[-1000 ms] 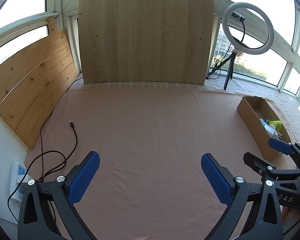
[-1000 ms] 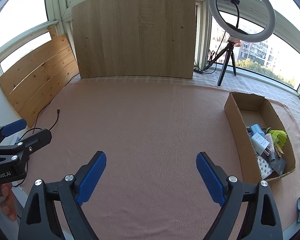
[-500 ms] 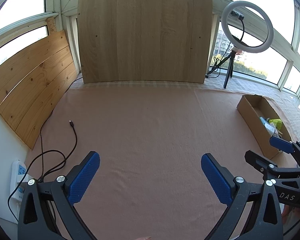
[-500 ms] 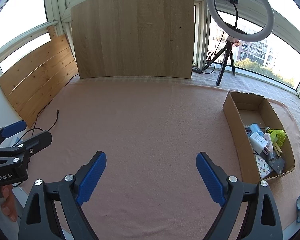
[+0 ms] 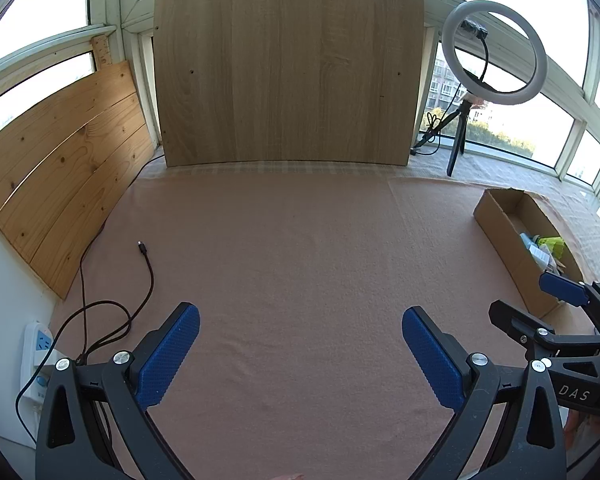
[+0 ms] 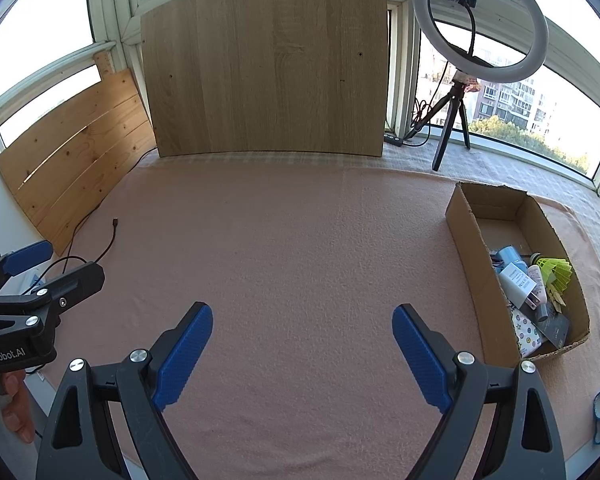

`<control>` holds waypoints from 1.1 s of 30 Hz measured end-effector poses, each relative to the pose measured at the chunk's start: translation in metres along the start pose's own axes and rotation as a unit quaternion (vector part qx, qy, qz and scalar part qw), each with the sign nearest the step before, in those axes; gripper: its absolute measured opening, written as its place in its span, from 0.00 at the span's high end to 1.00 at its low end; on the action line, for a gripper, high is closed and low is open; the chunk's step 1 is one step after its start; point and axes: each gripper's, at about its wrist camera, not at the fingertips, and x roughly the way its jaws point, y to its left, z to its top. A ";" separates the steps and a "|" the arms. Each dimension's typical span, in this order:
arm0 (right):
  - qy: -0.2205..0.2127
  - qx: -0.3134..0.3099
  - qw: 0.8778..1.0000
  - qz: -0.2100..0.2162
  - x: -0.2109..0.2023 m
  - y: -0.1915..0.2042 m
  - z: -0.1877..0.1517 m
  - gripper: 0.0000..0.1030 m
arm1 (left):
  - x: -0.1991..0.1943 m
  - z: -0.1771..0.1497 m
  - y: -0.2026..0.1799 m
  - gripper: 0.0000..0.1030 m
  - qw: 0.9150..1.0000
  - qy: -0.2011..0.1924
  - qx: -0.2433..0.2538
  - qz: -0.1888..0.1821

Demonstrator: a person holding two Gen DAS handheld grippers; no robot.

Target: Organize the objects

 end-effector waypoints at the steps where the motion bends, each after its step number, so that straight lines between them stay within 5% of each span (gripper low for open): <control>1: 0.000 0.000 1.000 0.000 0.000 0.000 0.000 0.14 | 0.000 0.000 0.000 0.00 1.000 0.000 0.000 0.000; 33: 0.011 0.005 1.000 -0.002 0.011 -0.005 0.002 0.14 | 0.016 0.002 -0.003 0.00 1.000 0.006 0.010 -0.011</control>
